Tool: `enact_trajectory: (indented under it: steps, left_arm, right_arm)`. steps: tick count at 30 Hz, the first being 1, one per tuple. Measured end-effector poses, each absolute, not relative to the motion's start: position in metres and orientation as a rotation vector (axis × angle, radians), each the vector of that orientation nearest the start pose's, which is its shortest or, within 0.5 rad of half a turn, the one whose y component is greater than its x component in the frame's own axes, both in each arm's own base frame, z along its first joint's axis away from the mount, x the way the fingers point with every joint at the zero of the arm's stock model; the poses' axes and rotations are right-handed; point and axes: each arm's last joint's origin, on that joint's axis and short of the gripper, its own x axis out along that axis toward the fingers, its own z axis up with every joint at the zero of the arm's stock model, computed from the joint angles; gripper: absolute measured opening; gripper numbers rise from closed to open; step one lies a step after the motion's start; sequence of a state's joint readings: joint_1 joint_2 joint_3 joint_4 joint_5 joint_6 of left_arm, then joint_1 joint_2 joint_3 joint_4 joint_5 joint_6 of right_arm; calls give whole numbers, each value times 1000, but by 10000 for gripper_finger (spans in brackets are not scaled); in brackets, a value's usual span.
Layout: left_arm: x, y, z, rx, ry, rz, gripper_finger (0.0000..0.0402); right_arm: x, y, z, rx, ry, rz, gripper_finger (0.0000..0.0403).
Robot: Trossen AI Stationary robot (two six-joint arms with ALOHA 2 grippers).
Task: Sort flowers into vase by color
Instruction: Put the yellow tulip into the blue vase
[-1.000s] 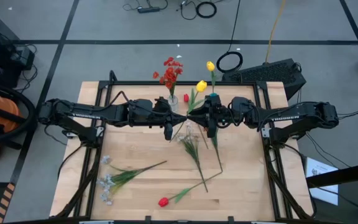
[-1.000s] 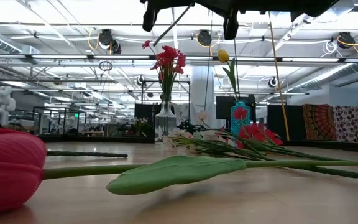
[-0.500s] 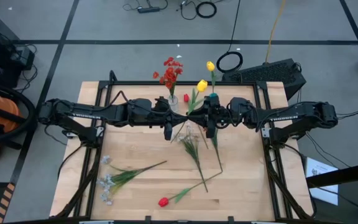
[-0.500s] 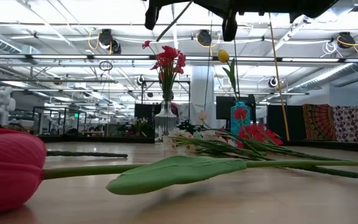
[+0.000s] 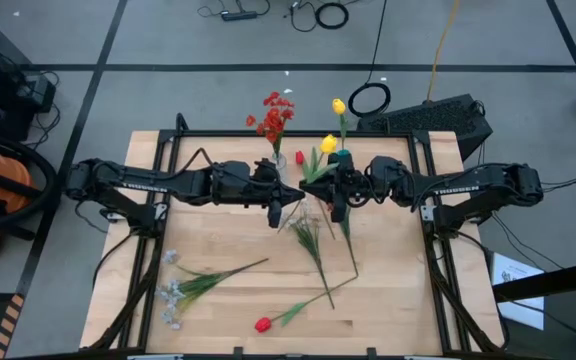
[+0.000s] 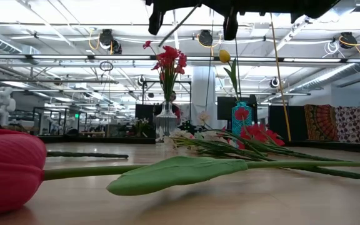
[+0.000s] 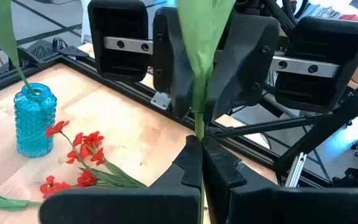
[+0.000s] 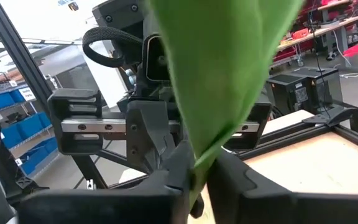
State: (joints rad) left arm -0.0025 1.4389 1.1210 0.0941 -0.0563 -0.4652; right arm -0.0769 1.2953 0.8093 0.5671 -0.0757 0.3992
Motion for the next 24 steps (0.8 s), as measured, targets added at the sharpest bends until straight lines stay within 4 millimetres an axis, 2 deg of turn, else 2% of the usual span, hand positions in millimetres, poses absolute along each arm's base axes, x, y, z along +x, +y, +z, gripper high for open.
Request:
enact_trajectory:
  steps: [3,11,19,24]
  left_arm:
    - [331,1,324,-456,209,105,2]
    - [331,1,324,-455,213,108,7]
    - [331,1,324,-451,210,125,76]
    - [326,2,315,-414,321,149,107]
  right_arm:
    - [288,-20,303,393,-74,17,7]
    - [289,-20,303,394,-64,15,4]
    - [289,-20,299,371,-29,7,4]
    - [286,-25,297,374,14,-21,3]
